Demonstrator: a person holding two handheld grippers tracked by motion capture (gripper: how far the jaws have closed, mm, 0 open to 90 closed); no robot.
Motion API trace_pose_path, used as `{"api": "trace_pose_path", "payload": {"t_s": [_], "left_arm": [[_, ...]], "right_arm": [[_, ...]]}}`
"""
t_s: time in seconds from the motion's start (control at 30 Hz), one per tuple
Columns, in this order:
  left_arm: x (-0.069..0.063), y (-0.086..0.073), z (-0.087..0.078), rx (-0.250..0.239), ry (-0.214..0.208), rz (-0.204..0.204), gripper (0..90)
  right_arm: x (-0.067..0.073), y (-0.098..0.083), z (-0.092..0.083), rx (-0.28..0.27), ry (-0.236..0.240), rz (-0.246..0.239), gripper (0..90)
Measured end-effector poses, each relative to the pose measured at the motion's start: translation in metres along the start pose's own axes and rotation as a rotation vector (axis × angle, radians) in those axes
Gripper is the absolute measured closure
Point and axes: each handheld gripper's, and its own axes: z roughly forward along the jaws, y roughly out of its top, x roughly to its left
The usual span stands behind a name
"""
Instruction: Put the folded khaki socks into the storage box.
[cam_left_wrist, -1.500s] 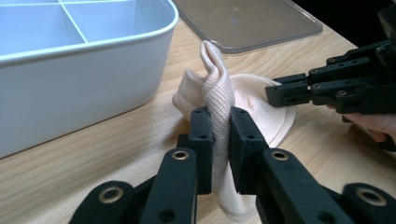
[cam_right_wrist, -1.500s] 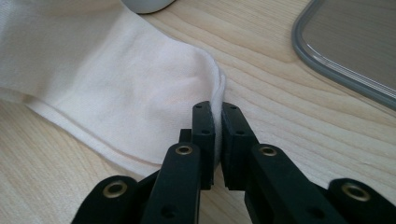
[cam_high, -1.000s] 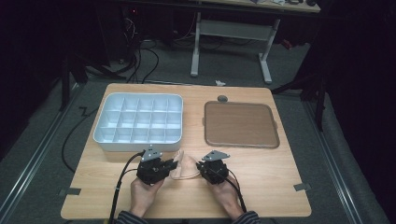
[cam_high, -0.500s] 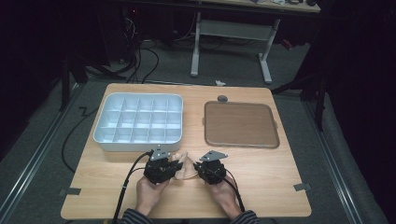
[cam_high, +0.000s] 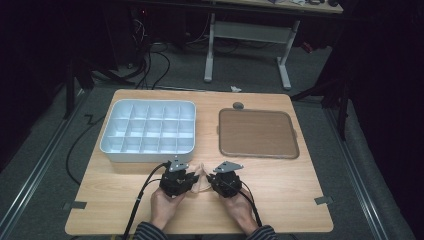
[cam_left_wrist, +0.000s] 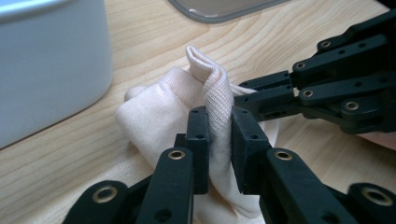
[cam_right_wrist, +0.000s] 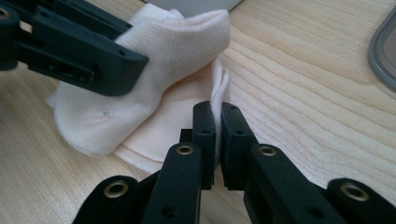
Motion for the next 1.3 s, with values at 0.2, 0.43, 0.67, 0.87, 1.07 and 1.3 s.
{"api": "trace_pose_path", "payload": {"t_s": [0.2, 0.43, 0.67, 0.87, 1.07, 1.3], "left_arm": [[-0.002, -0.001, 0.005, 0.024, -0.003, 0.011, 76.8], [-0.003, -0.002, 0.008, 0.046, -0.001, 0.022, 71.8], [-0.002, -0.001, 0.003, 0.035, -0.005, 0.020, 62.3], [-0.002, 0.000, -0.005, 0.019, -0.019, 0.022, 52.8], [-0.004, 0.000, -0.014, -0.003, -0.027, 0.026, 50.2], [0.003, -0.003, -0.028, -0.035, 0.008, -0.007, 49.2]], "right_arm": [[0.000, 0.000, 0.000, 0.001, 0.002, 0.004, 85.9], [-0.001, 0.000, 0.001, -0.001, 0.004, 0.011, 85.5], [-0.002, -0.001, 0.000, -0.009, 0.006, 0.020, 83.9], [-0.002, 0.000, -0.003, -0.021, 0.005, 0.022, 78.6], [-0.003, 0.001, -0.010, -0.038, 0.000, 0.024, 76.6], [-0.001, 0.003, -0.023, -0.071, 0.006, 0.021, 77.9]]}}
